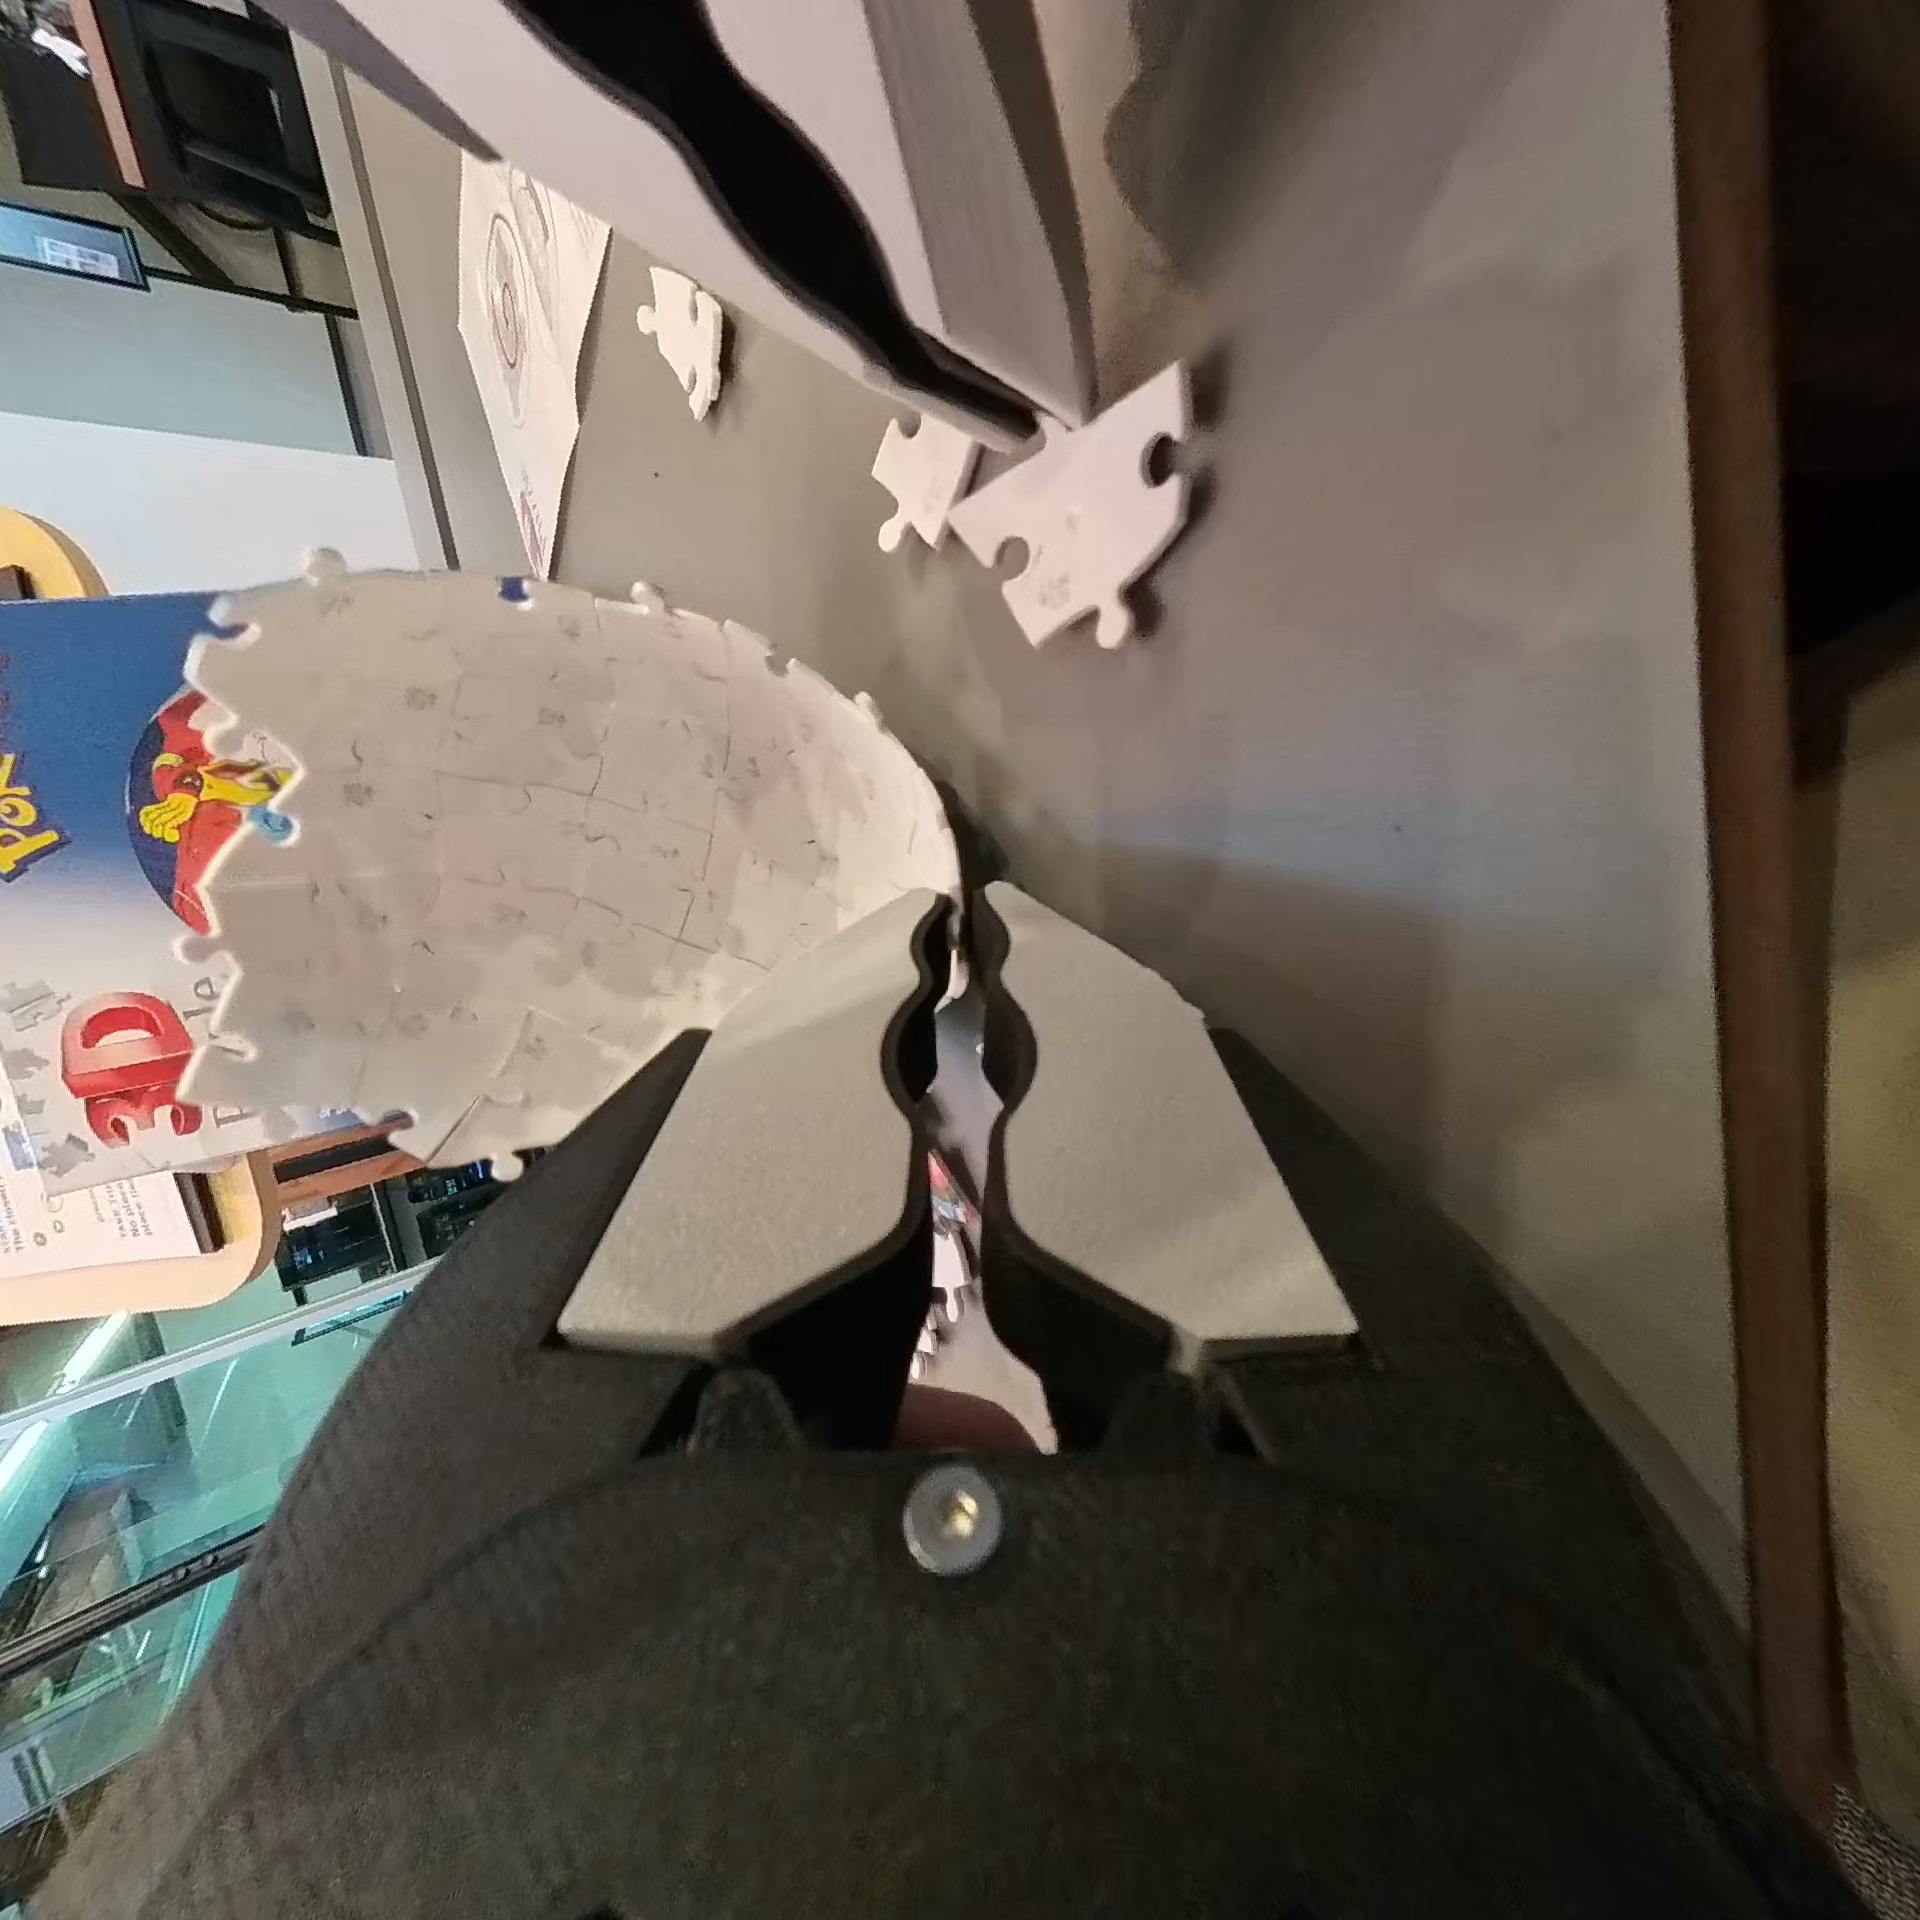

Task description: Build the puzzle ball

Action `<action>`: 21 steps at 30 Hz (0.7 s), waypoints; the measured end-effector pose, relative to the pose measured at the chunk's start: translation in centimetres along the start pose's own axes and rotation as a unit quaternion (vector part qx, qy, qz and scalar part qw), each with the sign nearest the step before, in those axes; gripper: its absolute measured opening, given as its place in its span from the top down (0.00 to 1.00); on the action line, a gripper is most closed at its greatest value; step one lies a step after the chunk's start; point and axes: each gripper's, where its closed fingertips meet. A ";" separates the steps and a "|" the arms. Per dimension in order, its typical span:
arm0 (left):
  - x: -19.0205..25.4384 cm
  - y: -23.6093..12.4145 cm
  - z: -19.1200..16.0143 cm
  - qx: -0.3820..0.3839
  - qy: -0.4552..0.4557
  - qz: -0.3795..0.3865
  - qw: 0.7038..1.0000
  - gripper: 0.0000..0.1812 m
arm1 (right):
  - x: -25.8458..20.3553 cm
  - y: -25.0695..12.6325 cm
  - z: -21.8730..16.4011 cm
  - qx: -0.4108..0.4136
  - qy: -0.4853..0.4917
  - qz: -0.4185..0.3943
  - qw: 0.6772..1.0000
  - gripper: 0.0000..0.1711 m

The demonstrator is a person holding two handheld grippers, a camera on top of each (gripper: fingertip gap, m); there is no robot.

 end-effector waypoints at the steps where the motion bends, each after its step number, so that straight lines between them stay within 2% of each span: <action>1: 0.0 0.0 0.0 0.000 0.000 0.000 1.000 0.98 | 0.0 0.0 0.0 0.002 0.001 0.001 1.000 0.98; 21: -0.8 0.0 0.0 -0.009 -0.007 0.005 1.000 0.97 | 0.4 0.2 -0.2 0.007 0.011 -0.008 1.000 0.98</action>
Point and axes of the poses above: each gripper's, where its closed fingertips meet, y out along the fingers, z out of its top, x = y × z across the jaws, and after that the axes turned 5 degrees about -y, right-handed
